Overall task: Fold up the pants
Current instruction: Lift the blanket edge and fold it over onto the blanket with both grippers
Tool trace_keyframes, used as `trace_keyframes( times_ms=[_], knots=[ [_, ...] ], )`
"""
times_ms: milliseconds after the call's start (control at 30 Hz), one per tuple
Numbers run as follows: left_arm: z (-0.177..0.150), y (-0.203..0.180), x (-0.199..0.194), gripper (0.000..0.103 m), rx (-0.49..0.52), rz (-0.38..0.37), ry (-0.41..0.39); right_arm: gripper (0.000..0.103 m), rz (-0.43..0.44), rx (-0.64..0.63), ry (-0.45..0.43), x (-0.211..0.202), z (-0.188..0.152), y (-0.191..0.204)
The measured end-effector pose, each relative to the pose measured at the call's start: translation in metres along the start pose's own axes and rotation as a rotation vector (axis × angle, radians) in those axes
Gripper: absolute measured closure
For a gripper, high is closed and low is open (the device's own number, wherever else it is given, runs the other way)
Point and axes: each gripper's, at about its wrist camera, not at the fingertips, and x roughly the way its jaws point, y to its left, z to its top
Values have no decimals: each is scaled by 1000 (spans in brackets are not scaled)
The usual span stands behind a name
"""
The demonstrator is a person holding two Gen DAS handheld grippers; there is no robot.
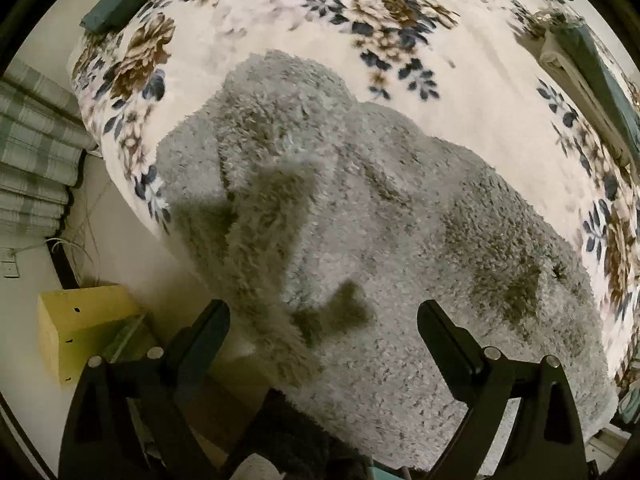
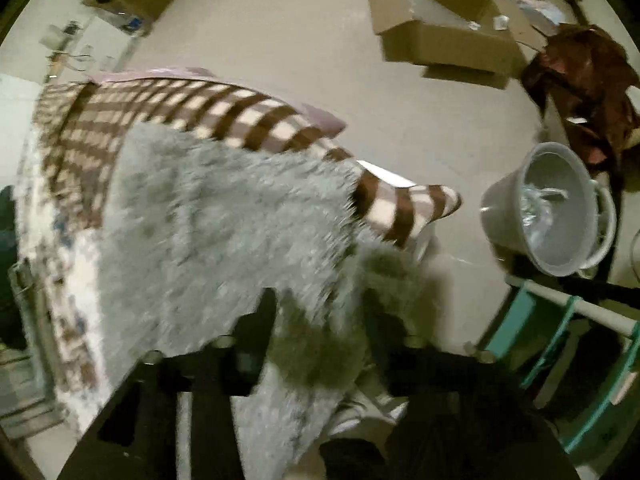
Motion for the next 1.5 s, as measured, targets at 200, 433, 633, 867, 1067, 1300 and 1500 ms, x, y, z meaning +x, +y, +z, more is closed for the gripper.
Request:
trace_keyframes(
  times_ms=[200, 433, 633, 867, 1067, 1300, 1500],
  knots=[
    [7, 13, -3, 7, -17, -24, 14, 97, 8, 34, 28, 41, -27, 22],
    [19, 34, 4, 7, 3, -42, 40, 95, -140, -22, -104, 0, -42, 23],
    [34, 71, 4, 7, -46, -66, 39, 54, -90, -106, 39, 15, -74, 58],
    [47, 104, 10, 7, -138, -142, 36, 50, -3, -371, 139, 21, -213, 167],
    [59, 84, -11, 7, -149, -274, -30, 50, 7, -541, 238, 47, -315, 237],
    [77, 91, 17, 82, -106, -191, -75, 50, -57, -612, 275, 68, -345, 266],
    [63, 178, 61, 82, -223, -101, 15, 50, -72, -664, 310, 79, -363, 286]
  ],
)
